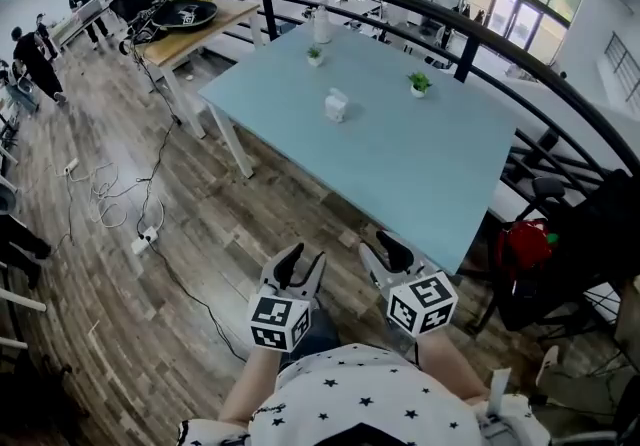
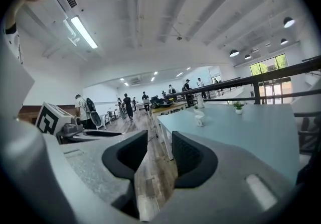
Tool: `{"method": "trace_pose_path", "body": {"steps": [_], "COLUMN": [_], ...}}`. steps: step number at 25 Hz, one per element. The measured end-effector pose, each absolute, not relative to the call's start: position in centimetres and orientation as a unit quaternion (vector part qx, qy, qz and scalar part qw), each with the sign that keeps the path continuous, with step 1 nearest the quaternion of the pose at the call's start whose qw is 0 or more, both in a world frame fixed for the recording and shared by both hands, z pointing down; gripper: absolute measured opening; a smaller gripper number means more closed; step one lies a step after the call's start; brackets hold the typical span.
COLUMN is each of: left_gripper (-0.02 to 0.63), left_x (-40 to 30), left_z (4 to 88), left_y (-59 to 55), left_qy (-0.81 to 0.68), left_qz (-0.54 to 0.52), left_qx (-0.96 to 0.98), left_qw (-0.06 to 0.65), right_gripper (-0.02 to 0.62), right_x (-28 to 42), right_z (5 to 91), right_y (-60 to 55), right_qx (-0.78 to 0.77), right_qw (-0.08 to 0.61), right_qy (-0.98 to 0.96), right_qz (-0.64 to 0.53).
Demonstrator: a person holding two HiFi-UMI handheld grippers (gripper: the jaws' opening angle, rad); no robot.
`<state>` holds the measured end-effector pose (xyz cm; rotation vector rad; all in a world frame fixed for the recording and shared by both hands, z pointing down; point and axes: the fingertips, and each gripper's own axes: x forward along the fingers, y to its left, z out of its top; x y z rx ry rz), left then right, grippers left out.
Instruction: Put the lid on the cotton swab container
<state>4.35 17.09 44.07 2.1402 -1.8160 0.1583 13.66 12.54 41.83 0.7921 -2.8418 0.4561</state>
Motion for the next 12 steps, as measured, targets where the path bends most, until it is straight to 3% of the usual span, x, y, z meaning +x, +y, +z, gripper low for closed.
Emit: {"method": "trace_pose_path", "body": {"steps": [12], "left_gripper": [0.167], "left_x": [-4.2], "left_z": [42.7], "left_y": [8.5], "left_qy": [-0.607], "left_qz": [0.064], "left_qx": [0.775], "left_qw": [0.162], "right_gripper": [0.164], "right_x": [5.1], "right_z": [40.4], "right_y": [5.0], "right_qx": [0.291], "right_qw": [0.077], "right_qy": [-0.94], "right_qz": [0.16]}}
